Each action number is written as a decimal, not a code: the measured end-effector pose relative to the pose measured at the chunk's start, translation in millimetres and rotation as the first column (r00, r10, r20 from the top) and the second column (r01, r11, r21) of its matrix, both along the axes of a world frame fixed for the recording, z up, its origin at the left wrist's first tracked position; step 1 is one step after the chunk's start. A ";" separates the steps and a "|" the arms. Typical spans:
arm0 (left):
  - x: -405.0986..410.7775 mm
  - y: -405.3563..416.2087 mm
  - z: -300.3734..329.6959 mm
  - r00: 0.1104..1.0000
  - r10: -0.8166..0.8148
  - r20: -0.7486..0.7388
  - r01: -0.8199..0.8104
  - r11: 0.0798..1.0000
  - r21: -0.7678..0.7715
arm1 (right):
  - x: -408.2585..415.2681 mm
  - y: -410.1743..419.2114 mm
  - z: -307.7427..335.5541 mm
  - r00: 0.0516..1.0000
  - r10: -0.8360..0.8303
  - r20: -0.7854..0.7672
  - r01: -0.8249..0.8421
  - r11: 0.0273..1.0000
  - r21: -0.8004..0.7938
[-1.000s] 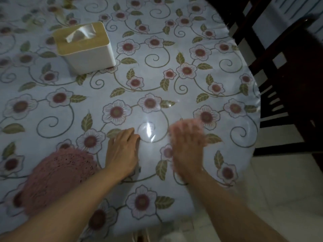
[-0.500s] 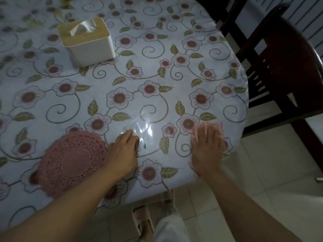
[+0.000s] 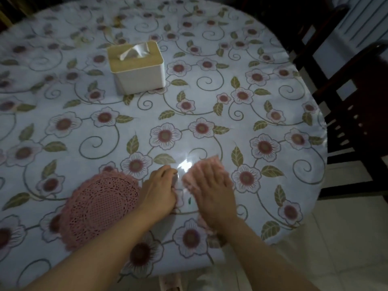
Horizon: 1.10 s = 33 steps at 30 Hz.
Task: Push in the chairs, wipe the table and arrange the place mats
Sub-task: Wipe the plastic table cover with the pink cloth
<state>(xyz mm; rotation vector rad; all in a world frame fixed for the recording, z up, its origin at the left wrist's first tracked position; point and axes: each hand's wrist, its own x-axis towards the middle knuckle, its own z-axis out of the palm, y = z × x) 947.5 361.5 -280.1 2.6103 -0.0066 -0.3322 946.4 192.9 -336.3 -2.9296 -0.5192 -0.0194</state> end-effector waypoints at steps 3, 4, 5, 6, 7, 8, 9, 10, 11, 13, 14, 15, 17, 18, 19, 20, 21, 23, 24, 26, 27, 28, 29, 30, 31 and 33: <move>23.8 7.4 -4.4 0.995 0.076 0.062 -0.077 0.997 0.014 | 52.4 -1.8 4.1 0.966 -0.245 -0.077 0.247 0.969 0.015; 32.8 10.8 -6.0 0.992 0.105 0.070 -0.106 0.994 0.020 | 61.1 8.7 3.8 0.954 -0.265 -0.142 0.271 0.962 0.027; 39.4 13.5 -7.0 0.989 0.134 0.068 -0.137 0.990 0.033 | 62.0 22.7 1.8 0.966 -0.211 -0.149 0.219 0.975 0.037; 47.1 16.3 -8.3 0.983 0.170 0.068 -0.174 0.983 0.053 | 59.1 38.5 -0.6 0.988 -0.068 -0.142 0.076 0.996 0.052; 55.6 19.5 -9.6 0.975 0.211 0.072 -0.216 0.974 0.072 | 54.7 53.1 -3.1 0.983 0.128 -0.135 -0.122 0.991 0.049; 64.2 22.2 -10.3 0.963 0.256 0.078 -0.262 0.962 0.082 | 54.2 62.0 -5.0 0.943 0.305 -0.130 -0.301 0.952 0.050; 73.0 24.3 -10.5 0.951 0.298 0.087 -0.305 0.949 0.080 | 61.8 65.8 -6.2 0.896 0.423 -0.136 -0.418 0.906 0.062; 80.4 26.0 -10.4 0.939 0.332 0.095 -0.339 0.938 0.070 | 76.0 66.1 -5.7 0.870 0.473 -0.140 -0.467 0.881 0.077; 88.3 27.3 -10.5 0.929 0.356 0.100 -0.363 0.930 0.061 | 94.5 63.0 -5.4 0.872 0.467 -0.150 -0.461 0.885 0.074; 103.0 28.6 -11.3 0.920 0.382 0.093 -0.389 0.919 0.073 | 136.4 52.0 -3.4 0.942 0.322 -0.095 -0.322 0.947 0.020; 110.1 28.8 -11.6 0.918 0.386 0.087 -0.393 0.915 0.092 | 159.3 45.2 0.4 0.973 0.228 -0.039 -0.228 0.974 -0.005; 116.8 28.0 -11.6 0.916 0.392 0.083 -0.399 0.910 0.111 | 183.1 35.8 1.8 0.992 0.124 0.002 -0.124 0.992 -0.032; 131.5 25.5 -11.5 0.907 0.414 0.079 -0.421 0.899 0.120 | 225.8 19.0 0.8 0.997 -0.060 -0.057 0.057 0.997 -0.056; 139.2 23.3 -11.1 0.902 0.424 0.077 -0.430 0.897 0.105 | 240.3 16.0 -1.3 0.980 -0.156 -0.124 0.151 0.987 -0.054; 148.0 21.0 -10.2 0.900 0.430 0.078 -0.435 0.897 0.079 | 248.5 19.6 -2.6 0.961 -0.217 -0.171 0.207 0.976 -0.075; 156.6 18.8 -9.9 0.899 0.430 0.079 -0.435 0.899 0.048 | 249.8 28.7 -3.9 0.965 -0.199 -0.173 0.184 0.978 -0.098; 165.8 16.1 -10.1 0.901 0.427 0.080 -0.430 0.902 0.024 | 247.3 40.3 -4.5 0.985 -0.090 -0.148 0.074 0.991 -0.108; 184.1 10.6 -10.8 0.904 0.421 0.079 -0.424 0.906 0.015 | 238.2 63.3 -0.9 0.962 0.241 -0.126 -0.246 0.969 -0.023; 192.9 7.3 -11.1 0.903 0.422 0.078 -0.425 0.905 0.026 | 238.0 67.2 1.5 0.930 0.346 -0.124 -0.348 0.938 0.012; 209.1 -0.6 -10.8 0.907 0.413 0.084 -0.418 0.906 0.058 | 253.8 56.4 3.4 0.918 0.376 -0.124 -0.372 0.926 0.055; 216.4 -6.1 -11.0 0.914 0.397 0.085 -0.403 0.912 0.074 | 264.4 44.3 1.9 0.942 0.312 -0.127 -0.306 0.950 0.061; 223.7 -12.3 -11.4 0.921 0.379 0.084 -0.386 0.918 0.088 | 274.4 30.3 -0.1 0.969 0.224 -0.105 -0.217 0.974 0.070; 230.9 -19.1 -12.0 0.928 0.363 0.085 -0.371 0.923 0.100 | 281.3 16.2 -1.0 0.987 0.139 -0.078 -0.132 0.988 0.085; 238.0 -26.7 -12.2 0.932 0.351 0.087 -0.359 0.927 0.109 | 283.5 4.8 -0.7 0.995 0.080 -0.061 -0.073 0.992 0.108; 244.3 -34.0 -12.4 0.936 0.340 0.093 -0.349 0.931 0.111 | 281.6 -3.5 -0.8 0.995 0.076 -0.057 -0.068 0.990 0.125; 256.8 -48.1 -13.2 0.947 0.304 0.106 -0.314 0.945 0.096 | 274.4 -19.0 -5.7 0.994 0.099 -0.037 -0.094 0.987 0.134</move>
